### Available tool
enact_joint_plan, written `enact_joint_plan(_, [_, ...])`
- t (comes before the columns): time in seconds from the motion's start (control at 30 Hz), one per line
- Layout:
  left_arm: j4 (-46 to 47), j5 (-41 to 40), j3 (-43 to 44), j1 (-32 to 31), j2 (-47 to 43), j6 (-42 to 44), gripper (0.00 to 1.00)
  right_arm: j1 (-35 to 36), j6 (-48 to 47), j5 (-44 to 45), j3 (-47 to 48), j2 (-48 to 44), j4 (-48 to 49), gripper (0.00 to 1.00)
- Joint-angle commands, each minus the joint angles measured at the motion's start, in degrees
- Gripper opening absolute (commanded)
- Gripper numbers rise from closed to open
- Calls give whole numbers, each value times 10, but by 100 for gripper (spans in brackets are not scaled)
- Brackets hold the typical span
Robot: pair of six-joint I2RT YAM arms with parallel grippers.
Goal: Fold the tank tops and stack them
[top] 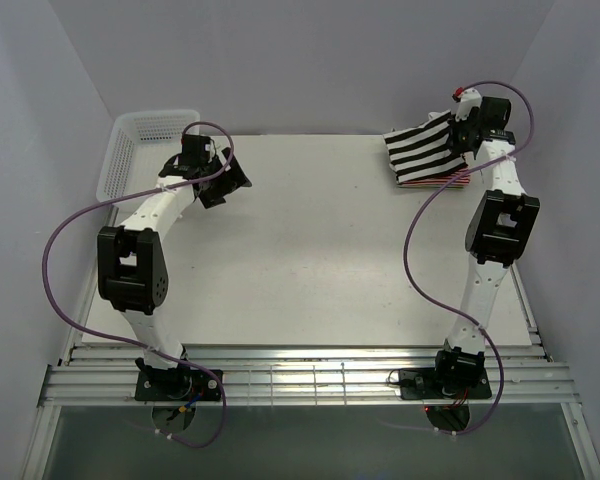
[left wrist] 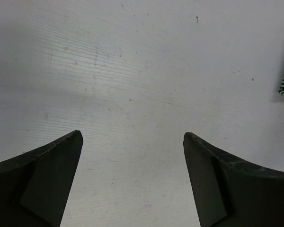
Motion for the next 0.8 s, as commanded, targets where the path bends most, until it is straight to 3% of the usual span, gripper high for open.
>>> enact_joint_plan(0.0, [1,-3,25,2,6,7,98,-12,21,-6,-19,-14,40,8])
enact_joint_plan(0.33, [0,10,36,3,31,6,98,-23,44,6,-41,-5,42,8])
enact_joint_plan(0.43, [0,8,36,2,31,9,98,-26,60,11,-29,2,44,12])
enact_joint_plan(0.53, [0,9,36,3,32,9,98,-28,74,20,-26,0,48,22])
enact_joint_plan(0.67, [-1,12,36,2,28,11,98,-29,92,51,-29,-16,48,58])
enact_joint_plan(0.77, [-2,14,36,2,20,12,98,-29,106,61,-39,-42,49,74])
